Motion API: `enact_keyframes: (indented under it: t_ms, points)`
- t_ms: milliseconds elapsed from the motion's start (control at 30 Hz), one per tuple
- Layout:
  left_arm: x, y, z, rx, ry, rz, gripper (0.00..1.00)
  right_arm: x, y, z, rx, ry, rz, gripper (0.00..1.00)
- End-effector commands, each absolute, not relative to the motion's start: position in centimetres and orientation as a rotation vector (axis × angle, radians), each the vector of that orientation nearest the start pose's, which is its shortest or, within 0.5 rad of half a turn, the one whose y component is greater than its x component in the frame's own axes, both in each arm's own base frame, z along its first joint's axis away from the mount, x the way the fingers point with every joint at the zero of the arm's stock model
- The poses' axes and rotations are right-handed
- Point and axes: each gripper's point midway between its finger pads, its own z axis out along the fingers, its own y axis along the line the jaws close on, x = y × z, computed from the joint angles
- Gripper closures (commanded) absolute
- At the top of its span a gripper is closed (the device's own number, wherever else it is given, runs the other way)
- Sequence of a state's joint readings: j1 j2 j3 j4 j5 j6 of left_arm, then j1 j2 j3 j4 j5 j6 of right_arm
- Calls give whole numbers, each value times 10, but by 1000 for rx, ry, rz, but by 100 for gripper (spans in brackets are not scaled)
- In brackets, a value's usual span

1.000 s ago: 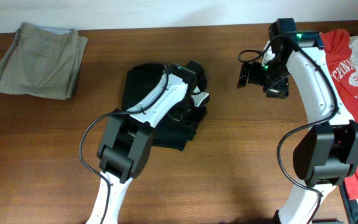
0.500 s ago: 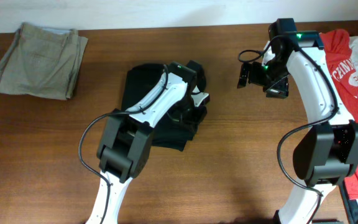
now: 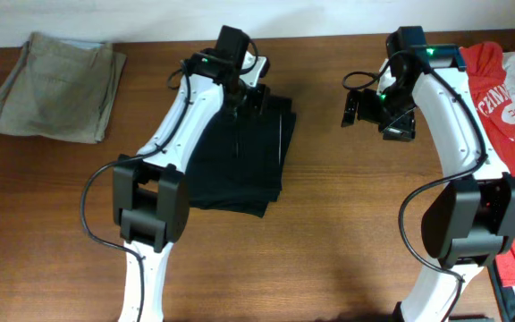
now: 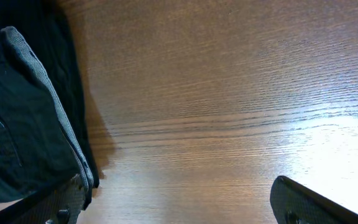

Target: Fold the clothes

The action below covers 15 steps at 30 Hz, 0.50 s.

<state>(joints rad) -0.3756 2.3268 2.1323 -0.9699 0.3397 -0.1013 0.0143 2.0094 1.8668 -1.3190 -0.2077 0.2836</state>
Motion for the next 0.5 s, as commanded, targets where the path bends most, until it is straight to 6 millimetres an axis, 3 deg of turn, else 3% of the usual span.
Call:
enact_keyframes:
  t_ms: [0,167,333,400,467]
  points:
    - [487,-281,73,520,2727,-612,99,409,39,138,385,3017,325,1]
    - [498,-293,21,493,2749,-631,99,409,39,138,385,3017,325,1]
    - [500,-295,-5,495,2764,-634,99,409,39,138,385,3017,325,1]
    - [501,-300,4,503,2745,-670,99,409,39,138,385,3017,325,1]
    - [506,-313,35,533,2688,-763,99,409,39,138,385,3017,325,1]
